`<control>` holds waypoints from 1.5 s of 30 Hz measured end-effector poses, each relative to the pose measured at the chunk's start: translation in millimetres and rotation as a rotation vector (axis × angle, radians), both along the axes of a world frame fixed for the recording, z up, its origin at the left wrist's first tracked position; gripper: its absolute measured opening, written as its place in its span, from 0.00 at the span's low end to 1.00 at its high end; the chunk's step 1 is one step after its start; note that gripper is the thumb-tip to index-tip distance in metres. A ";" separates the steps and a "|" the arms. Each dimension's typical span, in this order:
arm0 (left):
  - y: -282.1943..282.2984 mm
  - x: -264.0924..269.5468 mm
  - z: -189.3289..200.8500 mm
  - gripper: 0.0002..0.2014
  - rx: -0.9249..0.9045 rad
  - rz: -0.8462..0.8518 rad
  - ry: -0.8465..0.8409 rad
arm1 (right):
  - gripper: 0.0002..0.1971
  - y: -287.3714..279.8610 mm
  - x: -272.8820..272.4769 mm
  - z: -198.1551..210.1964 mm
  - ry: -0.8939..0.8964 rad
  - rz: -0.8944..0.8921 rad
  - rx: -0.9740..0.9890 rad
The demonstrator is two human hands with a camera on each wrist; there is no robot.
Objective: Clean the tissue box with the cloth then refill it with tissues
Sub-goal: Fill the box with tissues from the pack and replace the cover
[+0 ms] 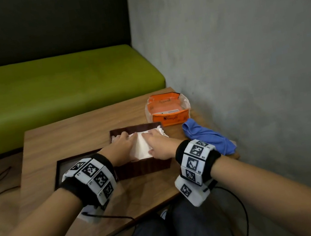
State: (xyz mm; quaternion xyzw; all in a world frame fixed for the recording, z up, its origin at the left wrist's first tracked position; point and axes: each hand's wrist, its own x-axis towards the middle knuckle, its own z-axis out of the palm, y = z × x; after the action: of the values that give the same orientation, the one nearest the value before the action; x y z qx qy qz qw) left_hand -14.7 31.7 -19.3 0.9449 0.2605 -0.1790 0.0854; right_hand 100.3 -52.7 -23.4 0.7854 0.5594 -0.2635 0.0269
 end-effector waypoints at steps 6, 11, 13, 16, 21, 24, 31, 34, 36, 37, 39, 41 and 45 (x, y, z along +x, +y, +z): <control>8.6 9.9 4.0 0.44 -0.072 0.045 -0.043 | 0.19 -7.6 6.7 27.8 -0.147 -0.037 0.388; 1.5 8.9 0.8 0.37 0.035 0.017 -0.046 | 0.12 -22.1 4.9 34.1 -0.677 0.207 0.176; 3.0 9.1 -1.6 0.33 0.019 0.055 -0.021 | 0.10 -23.4 6.9 27.6 -0.712 0.242 0.154; 5.4 10.4 -3.4 0.35 -0.031 0.093 -0.014 | 0.11 -22.2 5.6 20.9 -0.714 0.254 0.077; 7.7 16.0 -3.2 0.44 -0.073 0.063 -0.070 | 0.12 -18.3 11.5 22.2 -0.612 0.191 0.176; -1.4 21.2 -1.6 0.43 -0.064 -0.041 -0.167 | 0.25 -12.3 4.2 16.4 -0.461 0.117 0.404; -5.1 19.3 -13.0 0.37 -0.167 0.000 -0.287 | 0.23 -2.6 -17.1 -11.8 -0.293 -0.065 0.173; -4.0 18.3 -11.4 0.38 -0.227 0.028 -0.313 | 0.24 0.0 -13.6 6.3 -0.215 -0.043 -0.008; -2.1 14.0 -7.5 0.40 -0.243 0.061 -0.319 | 0.30 -0.3 -9.4 13.1 -0.133 -0.065 -0.012; -0.1 11.4 -6.6 0.41 -0.182 0.062 -0.329 | 0.31 -1.6 -8.0 15.1 -0.120 -0.069 0.045; 1.6 5.0 -3.9 0.41 0.047 0.048 -0.312 | 0.29 -5.1 -9.0 19.7 -0.182 -0.069 0.230; -1.1 0.4 -1.3 0.39 0.140 0.085 -0.240 | 0.22 -8.2 -13.2 26.4 -0.233 -0.093 0.317; -0.3 4.5 -2.4 0.39 0.034 0.141 -0.187 | 0.13 -10.2 -22.2 27.7 -0.201 -0.047 0.183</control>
State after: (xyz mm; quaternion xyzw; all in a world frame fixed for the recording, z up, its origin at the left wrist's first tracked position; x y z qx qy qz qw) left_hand -10.3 31.3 -21.6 0.9381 0.3201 -0.0792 0.1056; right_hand 78.1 -62.9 4.3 0.8198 0.5572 -0.1320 0.0050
